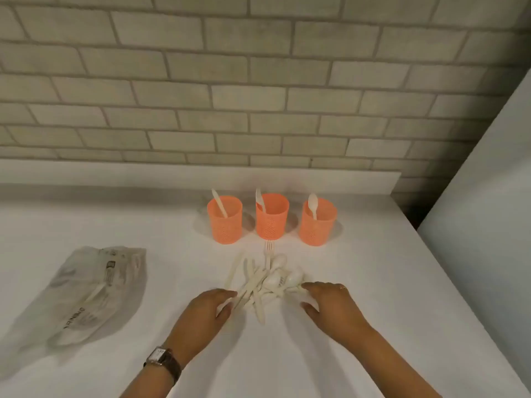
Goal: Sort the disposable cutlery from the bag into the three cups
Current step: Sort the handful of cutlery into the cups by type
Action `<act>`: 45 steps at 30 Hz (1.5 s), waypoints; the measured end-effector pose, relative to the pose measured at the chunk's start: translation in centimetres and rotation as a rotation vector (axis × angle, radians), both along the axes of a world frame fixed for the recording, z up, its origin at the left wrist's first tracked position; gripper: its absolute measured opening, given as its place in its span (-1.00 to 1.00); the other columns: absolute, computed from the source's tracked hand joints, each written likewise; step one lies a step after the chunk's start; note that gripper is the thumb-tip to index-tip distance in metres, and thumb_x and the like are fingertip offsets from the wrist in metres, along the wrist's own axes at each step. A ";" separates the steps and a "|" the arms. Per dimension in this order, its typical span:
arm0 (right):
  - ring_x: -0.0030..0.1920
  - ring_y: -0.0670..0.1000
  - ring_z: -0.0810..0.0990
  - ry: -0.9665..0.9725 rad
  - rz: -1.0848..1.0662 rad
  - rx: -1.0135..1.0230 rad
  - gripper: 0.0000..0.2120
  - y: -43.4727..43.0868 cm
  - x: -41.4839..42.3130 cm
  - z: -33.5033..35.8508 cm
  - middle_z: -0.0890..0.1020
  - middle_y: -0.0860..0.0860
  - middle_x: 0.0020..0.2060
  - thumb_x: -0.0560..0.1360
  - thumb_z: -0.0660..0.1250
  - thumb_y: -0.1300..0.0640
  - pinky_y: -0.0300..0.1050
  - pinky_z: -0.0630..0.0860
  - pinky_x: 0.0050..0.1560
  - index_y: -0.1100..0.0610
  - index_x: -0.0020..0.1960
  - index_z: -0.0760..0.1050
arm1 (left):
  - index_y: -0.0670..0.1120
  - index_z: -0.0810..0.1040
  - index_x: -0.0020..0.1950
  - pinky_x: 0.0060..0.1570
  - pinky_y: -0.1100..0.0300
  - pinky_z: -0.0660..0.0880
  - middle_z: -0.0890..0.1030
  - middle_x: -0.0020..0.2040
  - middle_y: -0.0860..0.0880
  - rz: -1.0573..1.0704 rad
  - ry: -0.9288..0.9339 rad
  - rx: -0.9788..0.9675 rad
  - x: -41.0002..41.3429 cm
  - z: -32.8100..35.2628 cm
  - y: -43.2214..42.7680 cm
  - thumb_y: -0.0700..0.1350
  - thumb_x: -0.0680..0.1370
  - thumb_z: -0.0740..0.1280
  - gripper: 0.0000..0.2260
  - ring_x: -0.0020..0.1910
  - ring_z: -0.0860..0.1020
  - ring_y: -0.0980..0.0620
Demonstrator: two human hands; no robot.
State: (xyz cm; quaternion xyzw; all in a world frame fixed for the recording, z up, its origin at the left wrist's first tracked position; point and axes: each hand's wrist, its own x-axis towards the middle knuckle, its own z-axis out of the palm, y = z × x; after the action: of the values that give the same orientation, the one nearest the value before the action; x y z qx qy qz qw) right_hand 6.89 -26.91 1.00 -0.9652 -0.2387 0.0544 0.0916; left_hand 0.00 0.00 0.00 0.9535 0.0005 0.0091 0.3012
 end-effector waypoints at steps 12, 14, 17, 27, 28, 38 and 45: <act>-0.39 -0.09 0.57 -0.094 -0.065 0.128 -0.82 1.3 1.7 -5.4 0.59 -0.16 -0.34 0.22 0.54 0.04 -0.21 0.42 -0.33 -0.06 -0.22 0.59 | -0.03 0.65 0.06 -0.03 0.41 0.40 0.67 -0.04 0.06 0.171 -0.056 -0.077 1.7 -3.6 -1.4 -0.10 0.48 0.26 -0.77 -0.13 0.59 0.13; -0.42 -0.09 0.53 -0.080 -0.065 0.113 -0.83 1.7 1.5 -5.7 0.55 -0.15 -0.39 0.25 0.54 0.10 -0.22 0.37 -0.34 -0.05 -0.31 0.55 | -0.03 0.64 0.08 -0.02 0.34 0.45 0.65 -0.04 0.08 0.169 -0.061 -0.075 2.2 -3.8 -1.5 -0.03 0.47 0.27 -0.74 -0.12 0.57 0.14; -0.40 -0.07 0.53 -0.009 -0.141 0.198 -0.83 2.1 1.0 -5.9 0.54 -0.16 -0.41 0.32 0.49 0.16 -0.20 0.38 -0.31 -0.01 -0.32 0.52 | -0.02 0.64 0.05 -0.13 0.14 0.55 0.65 -0.11 0.05 0.129 -0.061 -0.009 2.9 -4.2 -1.6 0.08 0.45 0.21 -0.67 -0.17 0.59 0.07; -0.26 -0.08 0.54 0.271 -0.399 0.645 -0.70 3.3 0.4 -2.8 0.55 -0.04 -0.31 0.54 0.18 0.29 -0.42 0.41 -0.23 -0.13 -0.15 0.31 | -0.12 0.54 -0.20 -0.34 0.34 0.35 0.45 -0.29 0.07 0.134 0.076 0.020 4.9 -3.8 -1.9 -0.06 0.51 0.26 -0.83 -0.28 0.47 0.08; -0.25 -0.11 0.51 0.285 -0.401 0.652 -0.68 3.8 0.4 -2.7 0.52 -0.06 -0.29 0.55 0.15 0.31 -0.44 0.40 -0.23 -0.13 -0.12 0.30 | -0.09 0.49 -0.22 -0.38 0.38 0.28 0.39 -0.31 0.11 0.128 0.078 0.013 5.0 -3.7 -1.9 -0.08 0.52 0.26 -0.86 -0.29 0.44 0.10; 0.05 0.03 0.54 0.258 -0.172 0.298 -0.51 12.2 1.7 -3.4 0.48 -0.03 0.10 0.45 0.25 -0.23 -0.15 0.45 -0.08 0.05 0.24 0.41 | -0.03 0.43 -0.08 -0.30 0.32 0.41 0.55 -0.23 0.03 0.284 0.112 -0.272 4.2 -2.4 0.6 -0.18 0.61 0.14 -0.88 -0.26 0.53 0.11; 0.05 0.07 0.56 0.196 -0.150 0.232 -0.50 15.4 2.2 -3.4 0.51 0.01 0.10 0.47 0.21 -0.25 -0.12 0.44 -0.10 0.09 0.22 0.43 | -0.11 0.41 -0.03 -0.39 0.22 0.31 0.45 -0.31 -0.04 0.549 0.077 -0.486 3.1 -0.7 3.0 -0.25 0.60 0.09 -0.86 -0.37 0.40 0.00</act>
State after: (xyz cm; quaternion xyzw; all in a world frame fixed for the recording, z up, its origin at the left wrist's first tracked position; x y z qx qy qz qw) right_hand 9.11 -11.53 -2.37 -0.9533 -0.1608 0.1136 0.2289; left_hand 3.05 3.02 -0.65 0.8180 0.2700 0.0533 0.5051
